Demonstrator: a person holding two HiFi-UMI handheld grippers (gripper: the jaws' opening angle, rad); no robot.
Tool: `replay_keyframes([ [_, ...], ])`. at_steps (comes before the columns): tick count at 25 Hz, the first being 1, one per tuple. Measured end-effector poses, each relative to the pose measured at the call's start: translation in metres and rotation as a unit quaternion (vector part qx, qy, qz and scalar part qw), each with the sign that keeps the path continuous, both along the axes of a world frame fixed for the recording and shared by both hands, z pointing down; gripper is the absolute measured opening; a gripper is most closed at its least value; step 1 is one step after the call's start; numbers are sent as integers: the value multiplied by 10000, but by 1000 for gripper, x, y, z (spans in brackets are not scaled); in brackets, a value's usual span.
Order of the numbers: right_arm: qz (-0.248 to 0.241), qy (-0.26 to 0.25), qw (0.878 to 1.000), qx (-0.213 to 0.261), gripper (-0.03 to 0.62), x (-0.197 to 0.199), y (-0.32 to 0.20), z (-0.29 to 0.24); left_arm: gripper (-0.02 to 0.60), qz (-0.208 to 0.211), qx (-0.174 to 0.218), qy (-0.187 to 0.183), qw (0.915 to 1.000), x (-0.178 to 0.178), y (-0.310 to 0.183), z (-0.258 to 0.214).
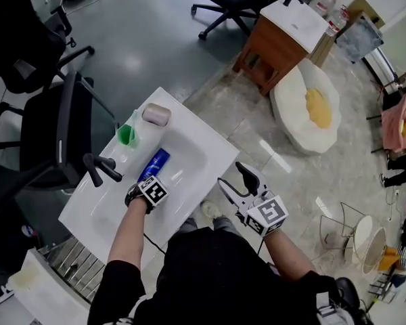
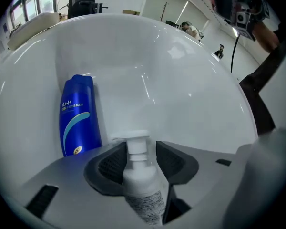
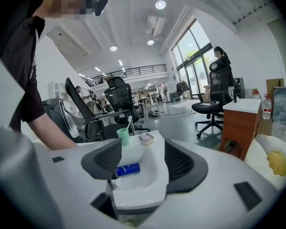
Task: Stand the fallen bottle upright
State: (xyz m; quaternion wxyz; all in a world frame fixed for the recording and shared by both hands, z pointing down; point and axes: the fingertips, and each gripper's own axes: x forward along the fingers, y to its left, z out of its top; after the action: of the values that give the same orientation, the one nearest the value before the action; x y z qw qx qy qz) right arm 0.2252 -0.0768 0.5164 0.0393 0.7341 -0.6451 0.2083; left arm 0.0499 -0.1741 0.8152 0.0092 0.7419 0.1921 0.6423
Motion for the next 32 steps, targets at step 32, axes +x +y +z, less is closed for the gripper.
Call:
replay_keyframes([
  [32,-2591,248,9638,582,276,-119,-123,-22,126,-3460,1344,2164,9030,-67,-43,-109],
])
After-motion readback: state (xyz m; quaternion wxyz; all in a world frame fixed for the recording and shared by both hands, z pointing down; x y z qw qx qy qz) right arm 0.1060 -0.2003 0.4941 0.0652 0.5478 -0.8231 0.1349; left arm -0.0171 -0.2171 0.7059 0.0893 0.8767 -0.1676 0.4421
